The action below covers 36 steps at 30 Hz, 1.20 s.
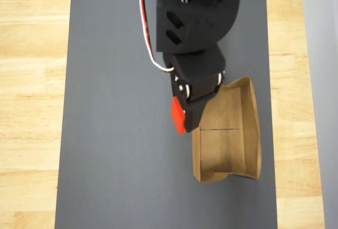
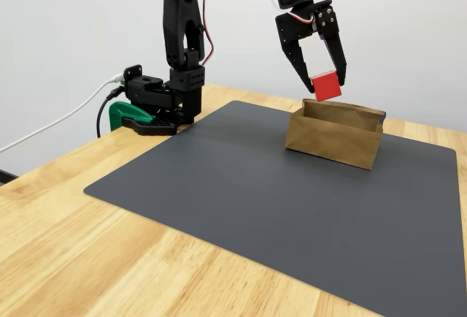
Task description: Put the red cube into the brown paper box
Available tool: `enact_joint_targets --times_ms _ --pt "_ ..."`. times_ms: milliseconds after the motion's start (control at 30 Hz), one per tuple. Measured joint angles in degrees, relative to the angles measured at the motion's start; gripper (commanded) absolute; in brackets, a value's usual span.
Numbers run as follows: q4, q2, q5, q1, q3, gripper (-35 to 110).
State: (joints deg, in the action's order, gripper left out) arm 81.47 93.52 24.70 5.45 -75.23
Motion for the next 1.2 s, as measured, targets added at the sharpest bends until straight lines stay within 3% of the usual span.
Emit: enact_joint_targets --times_ms 267,1033,1133,1200 --pt "0.09 0.53 -2.46 -5.27 -2.64 0" --pt "-13.1 -3.96 -6.68 -9.67 -8.0 0" --pt "-13.18 -4.92 -6.59 -12.22 -8.0 4" --pt "-13.18 -5.01 -7.38 -12.3 -8.0 15"
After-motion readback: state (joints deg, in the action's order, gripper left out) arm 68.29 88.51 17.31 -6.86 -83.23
